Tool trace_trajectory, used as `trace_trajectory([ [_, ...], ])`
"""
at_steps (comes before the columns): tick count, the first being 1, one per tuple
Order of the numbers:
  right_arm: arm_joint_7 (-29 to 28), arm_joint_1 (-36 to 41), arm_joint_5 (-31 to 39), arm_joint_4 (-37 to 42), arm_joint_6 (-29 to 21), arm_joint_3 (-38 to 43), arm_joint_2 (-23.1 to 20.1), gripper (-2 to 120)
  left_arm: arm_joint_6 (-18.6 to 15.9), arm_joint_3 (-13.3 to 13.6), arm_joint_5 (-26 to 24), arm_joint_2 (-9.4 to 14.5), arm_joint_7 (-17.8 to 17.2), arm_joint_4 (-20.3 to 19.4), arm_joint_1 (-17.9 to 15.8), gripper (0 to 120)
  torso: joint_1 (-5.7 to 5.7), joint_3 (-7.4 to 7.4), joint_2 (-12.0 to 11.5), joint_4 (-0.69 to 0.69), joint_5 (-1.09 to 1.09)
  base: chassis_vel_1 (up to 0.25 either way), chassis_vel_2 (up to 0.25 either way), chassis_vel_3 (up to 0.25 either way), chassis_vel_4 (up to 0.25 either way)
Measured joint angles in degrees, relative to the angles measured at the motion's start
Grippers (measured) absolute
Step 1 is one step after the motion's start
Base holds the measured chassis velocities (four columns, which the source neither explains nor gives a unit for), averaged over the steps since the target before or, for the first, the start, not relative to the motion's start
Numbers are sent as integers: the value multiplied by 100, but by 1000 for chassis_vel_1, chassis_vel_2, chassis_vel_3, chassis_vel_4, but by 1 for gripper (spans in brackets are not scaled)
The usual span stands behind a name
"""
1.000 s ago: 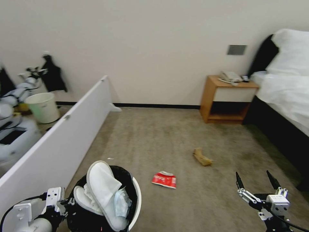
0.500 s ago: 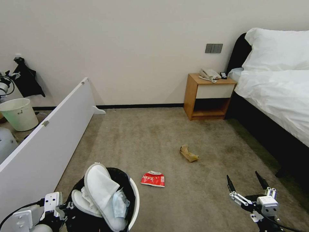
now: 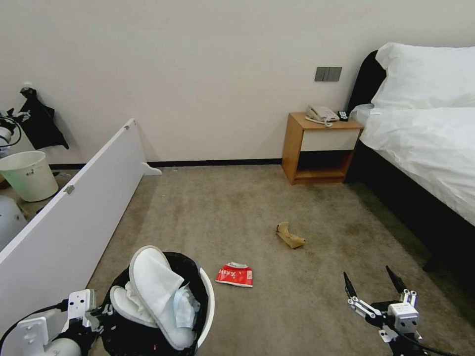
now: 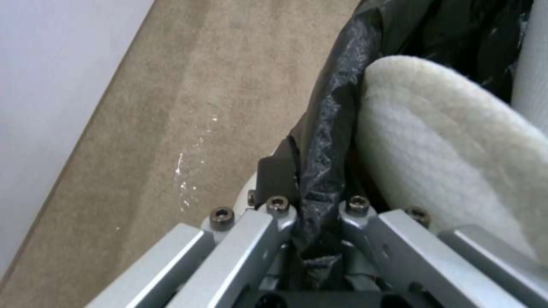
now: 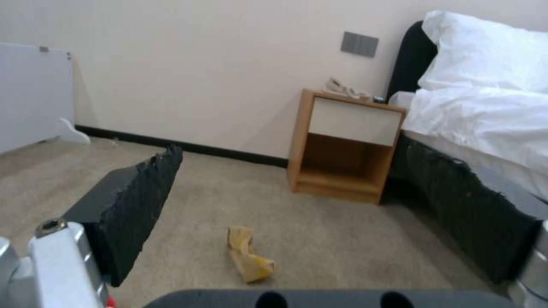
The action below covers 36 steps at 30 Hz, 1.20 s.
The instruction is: Pick up the trash bin, then pick up the garbage from the floor and place it into the trash bin.
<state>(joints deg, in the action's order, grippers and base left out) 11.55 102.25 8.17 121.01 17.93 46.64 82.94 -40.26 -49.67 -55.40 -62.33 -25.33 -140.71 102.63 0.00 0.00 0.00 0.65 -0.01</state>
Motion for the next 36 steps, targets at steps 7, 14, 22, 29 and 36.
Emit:
trace_trajectory([
  [7, 184, -52, 178, -127, -25, 37, 21, 100, 7, 30, 7, 5, 3, 12, -47, 1, 0, 0, 0, -1, 0, 0, 0, 0, 0],
  [14, 197, -107, 196, -162, -70, 25, 53, 100, 8, 25, 6, 9, 1, 17, -47, 1, 0, 0, 0, -2, 1, 0, 0, 0, 0],
  [22, 220, -111, 271, -162, -94, 30, -3, 100, 9, -112, 79, 16, -19, 98, -93, 1, 0, 0, 0, -1, 0, -52, 48, 45, -51],
  [29, 224, -139, 350, -181, -117, 37, -67, 100, 8, -176, 87, 10, -25, 143, -74, 1, 0, 0, 0, -1, 0, -48, 72, 57, -57],
  [36, 225, -163, 405, -192, -126, 37, -120, 100, 9, -324, 47, 39, -14, 248, -57, 1, 0, 0, 0, 0, 1, -57, 50, 48, -41],
])
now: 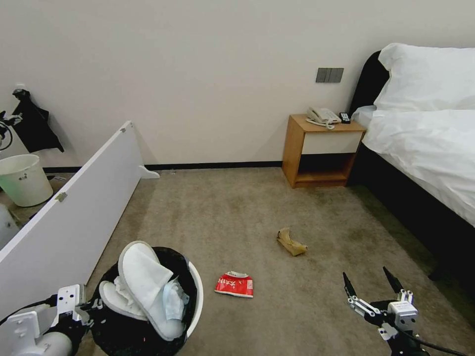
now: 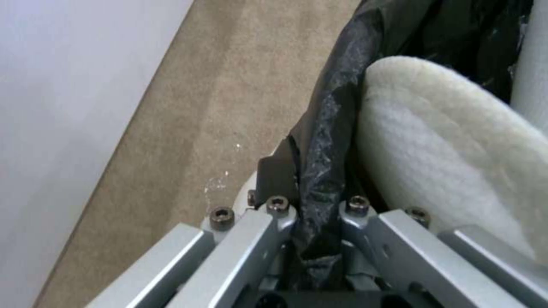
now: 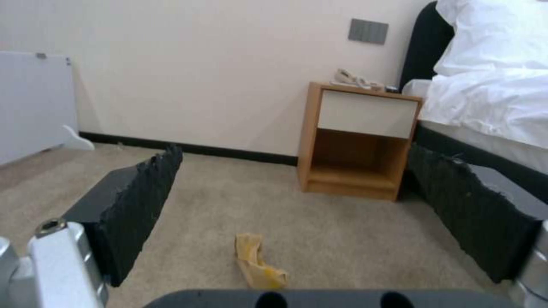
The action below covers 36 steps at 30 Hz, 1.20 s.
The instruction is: Pick up the trash bin, then pick up the garbage from the floor and place it into the trash bin.
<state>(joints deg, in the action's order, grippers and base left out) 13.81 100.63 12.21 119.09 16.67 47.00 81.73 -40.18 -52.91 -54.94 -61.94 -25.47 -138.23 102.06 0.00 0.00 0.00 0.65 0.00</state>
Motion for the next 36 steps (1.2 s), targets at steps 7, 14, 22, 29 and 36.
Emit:
trace_trajectory([
  [7, 0, -8, 51, 6, -14, -1, -55, 100, 8, -51, -6, -9, 8, 61, -11, 1, 0, 0, 0, 0, 0, -40, 44, 50, -51],
  [14, 0, -7, 73, 10, -15, 1, -76, 100, 16, -55, -2, -28, 18, 68, -4, 1, 0, 0, 0, -1, 0, -60, 66, 61, -63],
  [22, 0, -44, 99, 0, -27, -11, -80, 100, 17, -54, 15, -50, 22, 69, -2, 1, 0, 0, 0, 0, 0, -62, 56, 62, -54],
  [29, 5, -60, 113, -4, -35, -19, -87, 100, 17, -48, 26, -54, 22, 68, -20, 1, 0, 0, 0, -1, 0, -62, 58, 51, -44],
  [36, 32, -80, 139, -21, -48, -19, -97, 100, 17, -25, 27, -54, 22, 77, -51, 1, 0, 0, 0, 0, 0, -62, 60, 68, -58],
])
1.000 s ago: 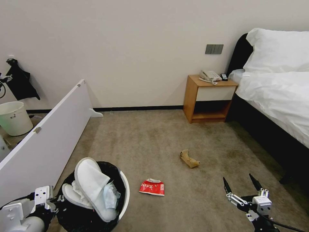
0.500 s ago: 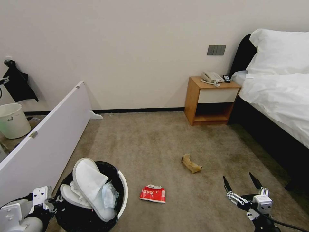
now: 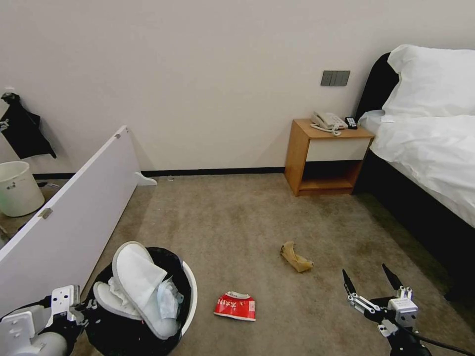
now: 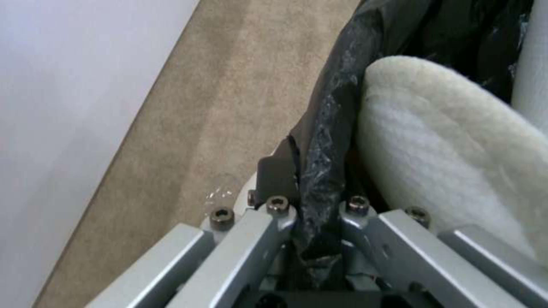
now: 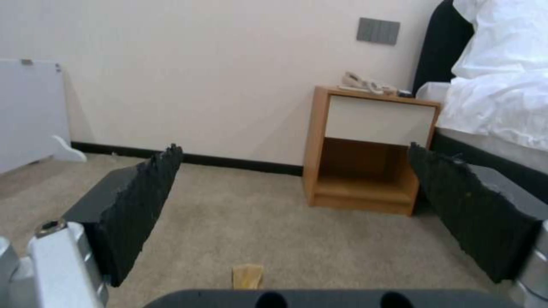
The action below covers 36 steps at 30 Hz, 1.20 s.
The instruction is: Pick up the trash bin, then pick up the garbage from the floor and place it into the trash bin.
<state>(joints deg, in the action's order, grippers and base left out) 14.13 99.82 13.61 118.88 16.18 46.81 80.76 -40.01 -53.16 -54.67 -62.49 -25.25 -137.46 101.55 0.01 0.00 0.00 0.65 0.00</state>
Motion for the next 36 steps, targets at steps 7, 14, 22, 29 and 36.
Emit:
trace_trajectory([
  [7, 6, -23, 0, -19, -7, -11, 7, 100, 0, 19, 8, -6, 0, 7, -8, 1, 0, 0, 0, -1, 0, -59, 59, 57, -73],
  [14, 6, -33, -2, -19, -14, -12, -9, 100, -2, 23, 7, 1, -7, 9, -28, 1, 0, 0, 0, 0, 0, -48, 58, 53, -58],
  [22, -31, -38, -28, -19, -16, -50, -53, 100, -9, 29, 2, 12, -12, 12, -50, 1, 0, 0, 0, 0, 0, -37, 22, 22, -25],
  [29, -293, 1, 2, 6, -83, -122, -295, 100, -23, 46, -1, -2, -34, -20, -55, 1, 0, 0, 0, 0, 0, 0, 0, 0, 0],
  [36, -330, 47, 159, -1, -266, -124, -581, 100, -21, 55, -5, -33, -80, -32, -43, 1, 0, 0, 0, 0, 1, 0, 0, 0, 0],
])
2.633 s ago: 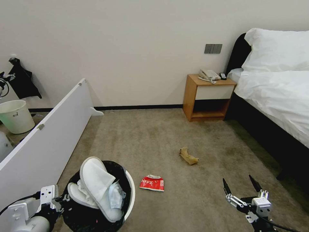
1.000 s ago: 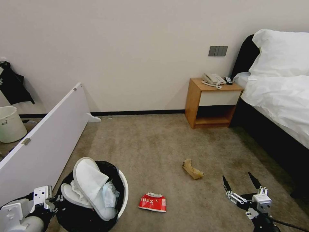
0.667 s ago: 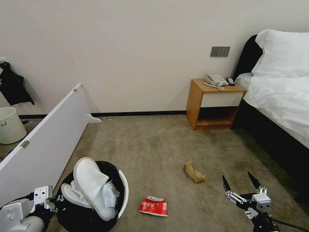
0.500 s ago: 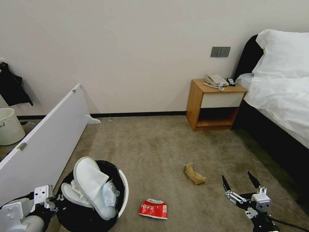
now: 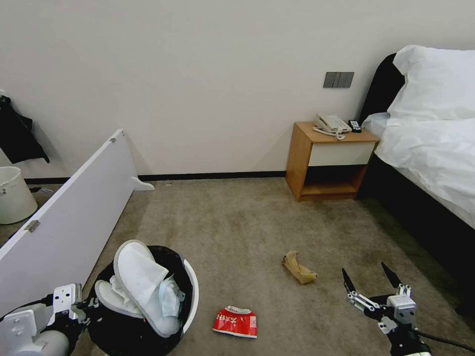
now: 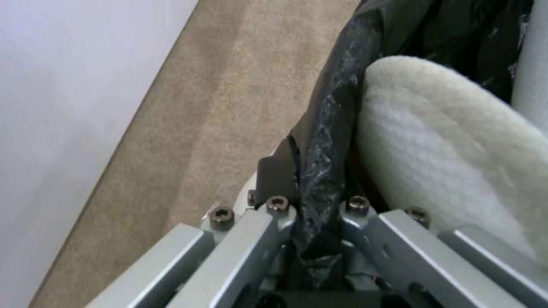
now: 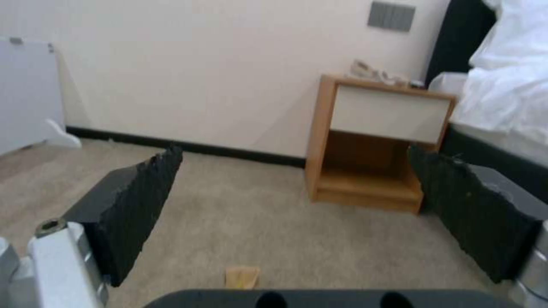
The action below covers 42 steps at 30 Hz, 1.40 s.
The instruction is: Pick up the trash bin, then pick up the garbage from the floor and place it into the trash bin.
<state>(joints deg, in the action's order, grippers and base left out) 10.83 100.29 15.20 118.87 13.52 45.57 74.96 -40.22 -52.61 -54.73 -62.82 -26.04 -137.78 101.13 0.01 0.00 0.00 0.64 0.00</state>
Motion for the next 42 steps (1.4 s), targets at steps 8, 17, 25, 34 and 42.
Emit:
trace_trajectory([
  [8, 43, -112, 398, 188, -988, -39, -403, 100, -49, -16, -60, -14, -91, -4, -12, 1, 0, 0, 0, 1, 0, 0, 0, 0, 0],
  [17, -56, -255, 824, 25, -1868, -317, -1533, 100, -198, -89, -263, 49, -161, -92, 15, 1, 0, 0, 0, 1, 0, 0, 0, 0, 0],
  [25, -212, -561, 821, -432, -2188, -876, -2111, 100, -199, -114, -286, 59, -186, -146, 33, 1, 0, 0, 0, 0, 0, 0, 0, 0, 0],
  [34, -378, -762, 844, -811, -2371, -1242, -2235, 100, -199, -117, -259, 11, -193, -199, 73, 1, 0, 0, 0, 1, 0, 0, 0, 0, 0],
  [42, -456, -1020, 836, -1139, -2445, -1478, -2146, 100, -199, -117, -237, -12, -218, -278, 110, 1, 0, 0, 0, 1, 0, 0, 0, 0, 0],
])
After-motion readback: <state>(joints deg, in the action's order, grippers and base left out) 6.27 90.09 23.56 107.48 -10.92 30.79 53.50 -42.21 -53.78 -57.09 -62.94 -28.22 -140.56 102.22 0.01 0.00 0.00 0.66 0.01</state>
